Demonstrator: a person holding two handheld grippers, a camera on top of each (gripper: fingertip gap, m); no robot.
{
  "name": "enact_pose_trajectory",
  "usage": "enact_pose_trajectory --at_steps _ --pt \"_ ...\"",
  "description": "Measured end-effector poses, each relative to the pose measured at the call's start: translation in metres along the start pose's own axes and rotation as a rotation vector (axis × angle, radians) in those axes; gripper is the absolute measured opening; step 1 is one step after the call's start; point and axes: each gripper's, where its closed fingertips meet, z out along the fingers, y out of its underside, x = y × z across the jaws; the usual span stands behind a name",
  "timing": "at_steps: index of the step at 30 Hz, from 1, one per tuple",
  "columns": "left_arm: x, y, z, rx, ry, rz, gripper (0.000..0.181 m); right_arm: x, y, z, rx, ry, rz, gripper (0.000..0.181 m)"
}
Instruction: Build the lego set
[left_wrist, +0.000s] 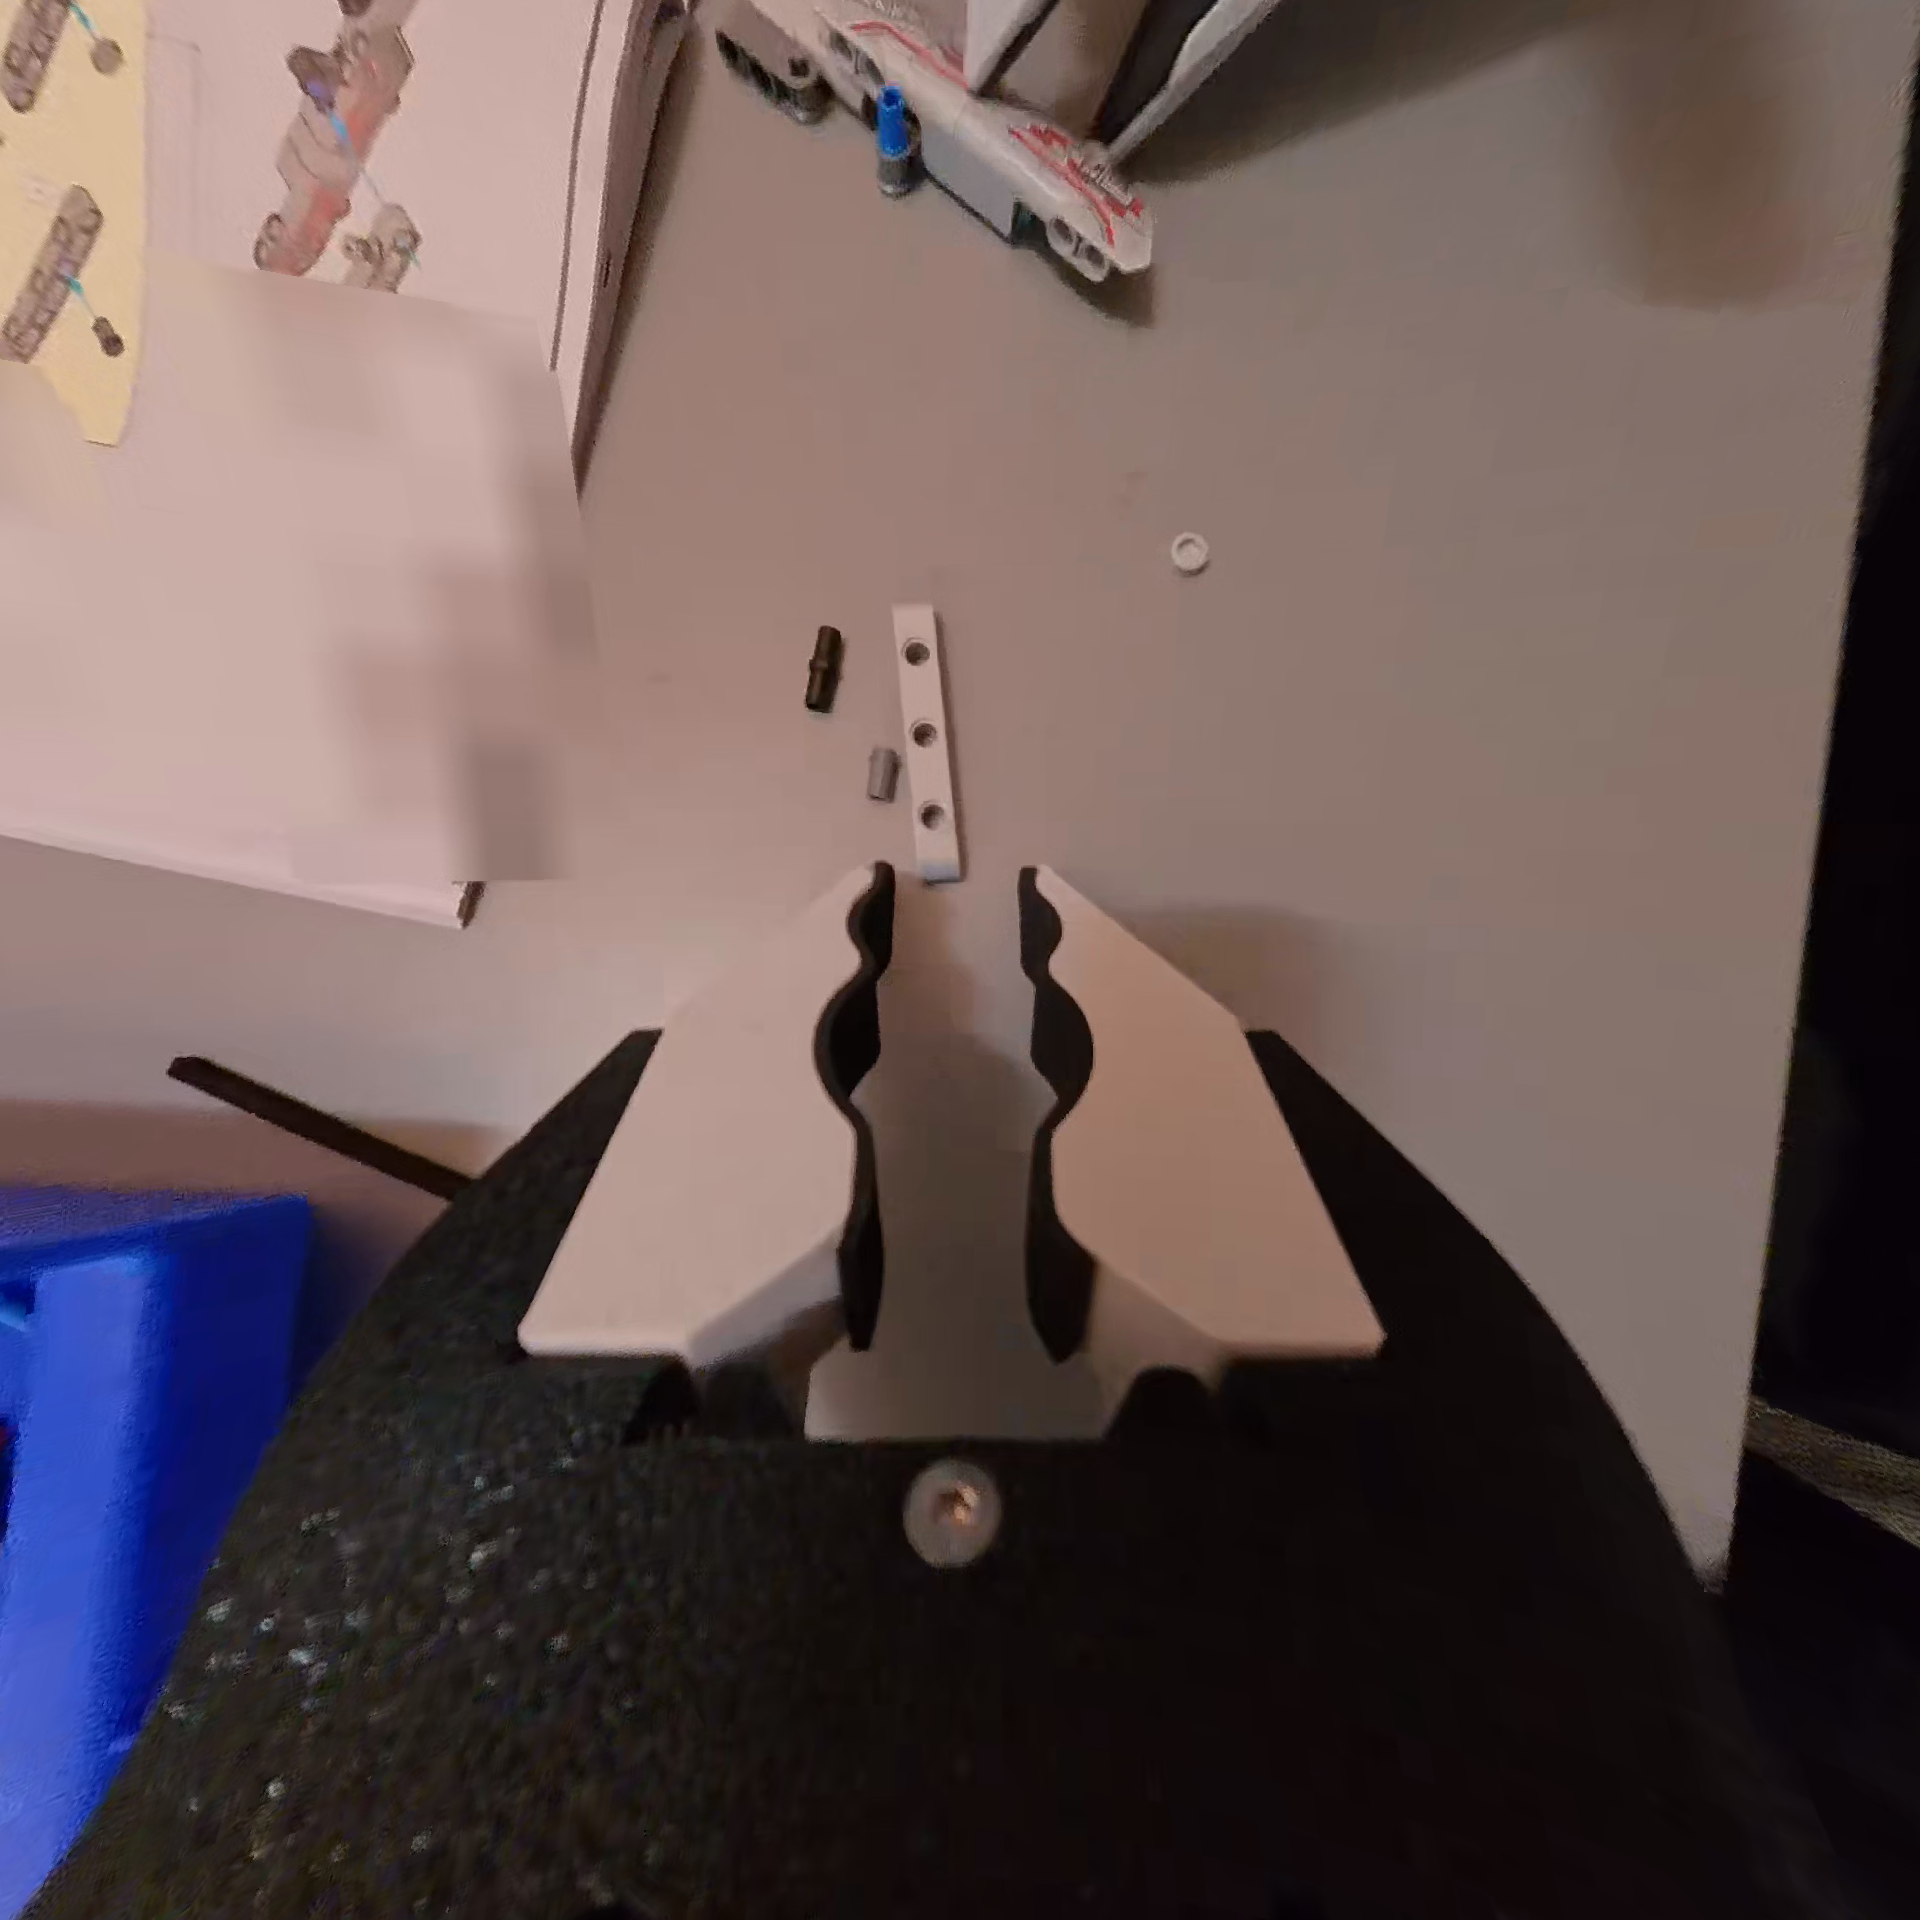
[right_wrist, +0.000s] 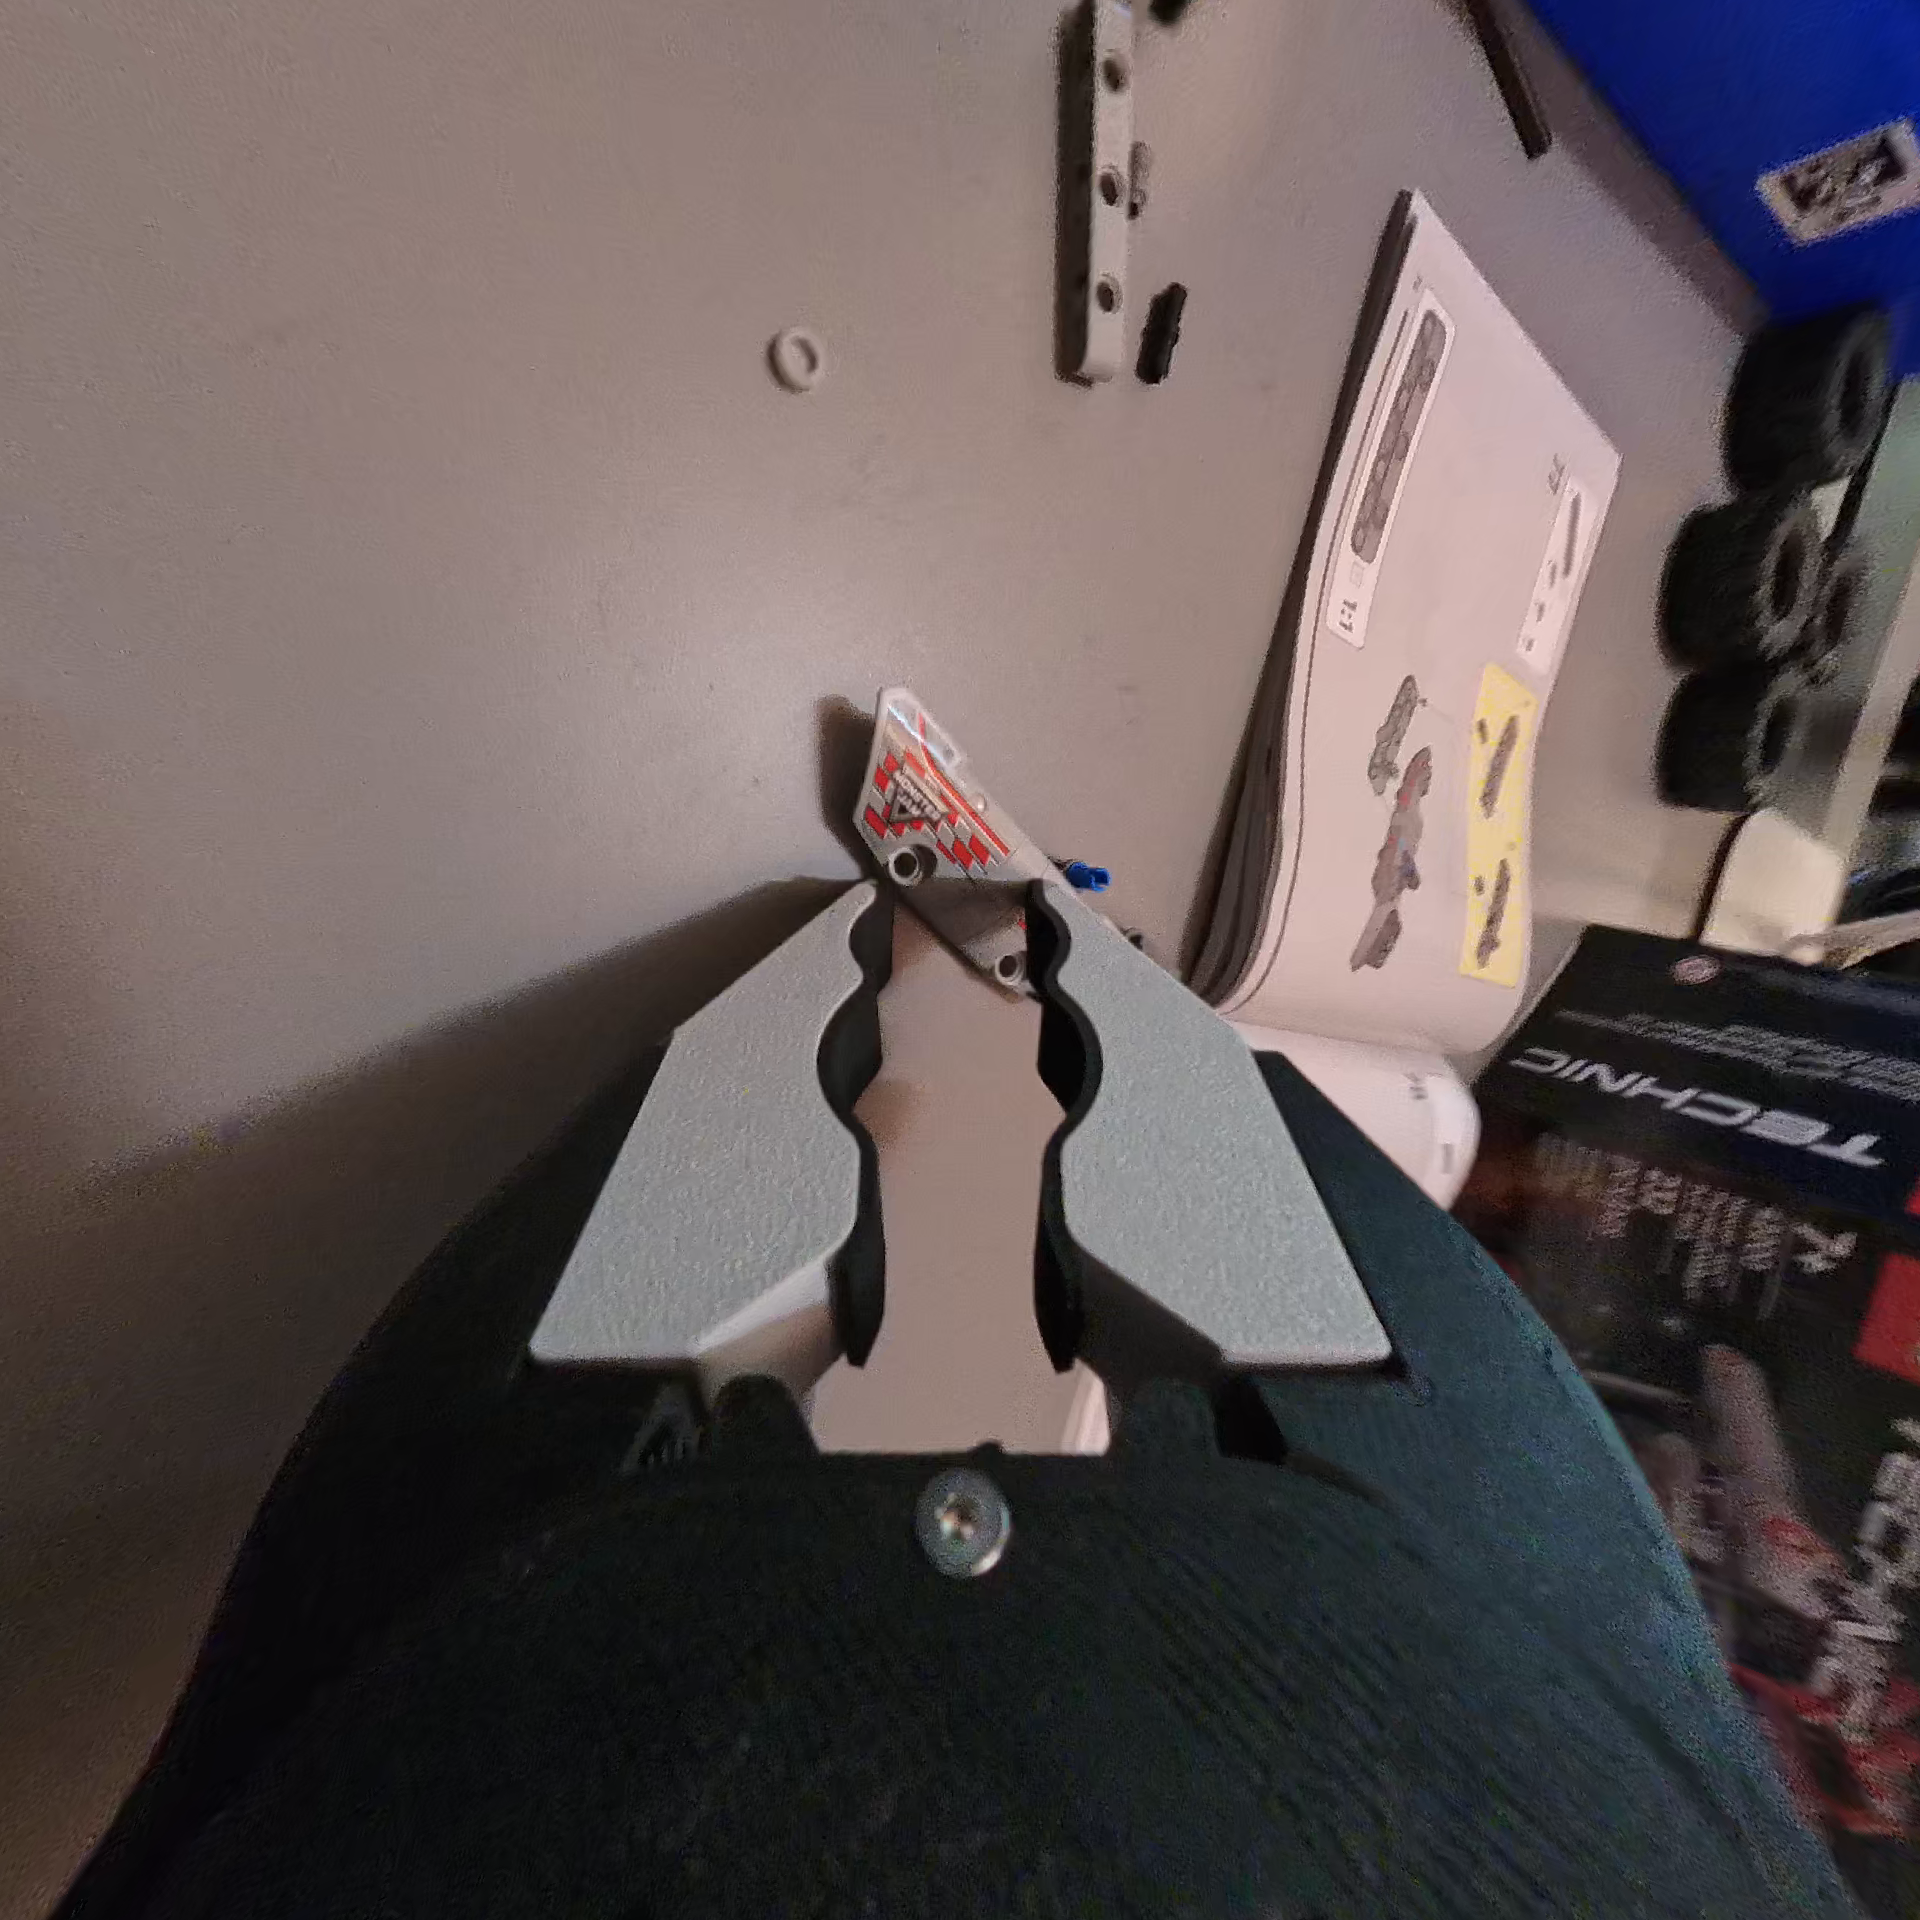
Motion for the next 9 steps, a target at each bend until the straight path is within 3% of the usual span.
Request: enact_pose_trajectory --at_steps 1,9 --pt "-0.001 0.001 0.003 -0.017 -0.008 0.001 0.020 -0.001 -0.002 0.000 0.007 -0.014 0.046 0.024" --pt "-0.008 -0.005 0.012 -0.016 -0.050 -0.021 0.005 -0.009 -0.044 0.005 0.123 -0.068 0.395 0.022"
